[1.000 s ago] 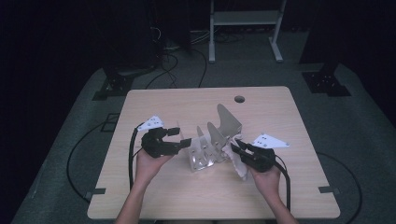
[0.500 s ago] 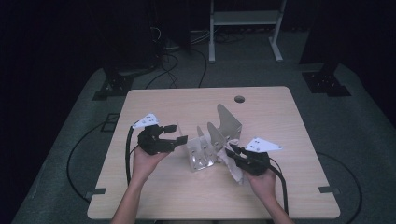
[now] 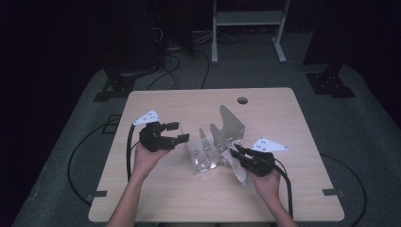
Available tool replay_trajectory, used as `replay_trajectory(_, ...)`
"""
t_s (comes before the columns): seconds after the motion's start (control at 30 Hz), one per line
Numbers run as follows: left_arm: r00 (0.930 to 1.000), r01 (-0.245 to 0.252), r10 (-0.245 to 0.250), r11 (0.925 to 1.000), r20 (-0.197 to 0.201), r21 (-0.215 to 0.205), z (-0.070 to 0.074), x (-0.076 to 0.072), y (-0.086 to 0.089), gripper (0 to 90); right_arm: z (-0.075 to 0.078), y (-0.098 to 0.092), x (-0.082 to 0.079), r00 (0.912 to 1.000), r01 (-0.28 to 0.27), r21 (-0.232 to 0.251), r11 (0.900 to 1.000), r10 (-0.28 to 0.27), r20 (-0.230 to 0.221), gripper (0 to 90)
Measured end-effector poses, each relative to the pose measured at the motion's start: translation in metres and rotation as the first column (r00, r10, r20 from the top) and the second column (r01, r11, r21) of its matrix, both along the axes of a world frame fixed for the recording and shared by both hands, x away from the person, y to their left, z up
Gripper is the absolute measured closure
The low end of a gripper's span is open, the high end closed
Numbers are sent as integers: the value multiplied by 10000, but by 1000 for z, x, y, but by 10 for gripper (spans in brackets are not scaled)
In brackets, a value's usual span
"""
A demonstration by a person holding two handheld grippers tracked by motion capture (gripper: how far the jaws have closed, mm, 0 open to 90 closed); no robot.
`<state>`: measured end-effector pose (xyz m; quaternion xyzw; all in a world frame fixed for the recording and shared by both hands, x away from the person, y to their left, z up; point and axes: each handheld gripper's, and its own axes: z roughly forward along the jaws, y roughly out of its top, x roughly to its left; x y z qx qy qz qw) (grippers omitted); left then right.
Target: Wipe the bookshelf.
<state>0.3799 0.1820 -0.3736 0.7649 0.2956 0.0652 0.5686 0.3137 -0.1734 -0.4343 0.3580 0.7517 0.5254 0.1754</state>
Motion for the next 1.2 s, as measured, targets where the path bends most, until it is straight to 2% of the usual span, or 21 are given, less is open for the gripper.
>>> replay_trajectory(0.07,10000,10,-10,10000,-22,-83,0,3,-1,219,0,5,-4,9998,-172,-3,9999,172,87,730)
replay_trajectory(0.1,9999,29,-30,10000,-105,-38,0,4,-2,218,-1,11,-6,9990,-437,-4,9990,437,88,730)
replay_trajectory(0.13,10000,-13,13,10000,-86,7,0,5,-3,212,-2,15,-8,9982,-571,-192,9982,573,146,731)
replay_trajectory(0.2,10000,22,-22,10000,-81,3,0,7,-4,206,0,14,-8,9986,-474,-309,9984,481,238,730)
replay_trajectory(0.33,10000,39,-39,9999,-48,95,2,11,-3,207,1,-6,0,9998,199,82,9998,-200,95,730)
replay_trajectory(0.4,10000,54,-54,10000,-56,46,2,15,-3,207,2,-4,-3,9998,124,-4,9999,-124,128,730)
replay_trajectory(0.47,10000,85,-85,10000,14,-26,0,18,-3,207,1,5,-7,9993,-265,-416,9988,276,239,731)
replay_trajectory(0.53,9999,90,-90,10000,-64,10,-2,20,-2,206,0,8,-7,9992,-241,-598,9979,260,306,730)
replay_trajectory(0.63,9998,115,-113,9999,-165,89,-6,24,-1,204,1,0,-2,9999,-44,-255,9997,48,149,730)
replay_trajectory(0.77,9997,120,-121,9999,-193,-87,-8,29,0,207,4,1,-4,9994,-93,-460,9989,108,326,730)
replay_trajectory(0.87,9996,156,-160,9997,-246,-177,-11,32,1,209,5,0,-1,9999,1,-136,9999,2,172,730)
replay_trajectory(0.9,9996,175,-179,9996,-222,-200,-11,32,1,209,4,1,-2,9998,-38,-147,9999,41,176,731)
replay_trajectory(1.0,9995,234,-240,9993,-197,-308,-11,33,3,224,2,9,-5,9989,-340,-682,9971,361,290,730)
replay_trajectory(1.1,9990,424,-428,9982,-93,-425,-9,31,4,223,2,4,-3,9997,-187,-507,9985,194,137,730)
replay_trajectory(1.2,9984,557,-551,9975,139,-428,-5,26,4,223,2,-1,-3,9998,-103,-675,9977,113,138,730)
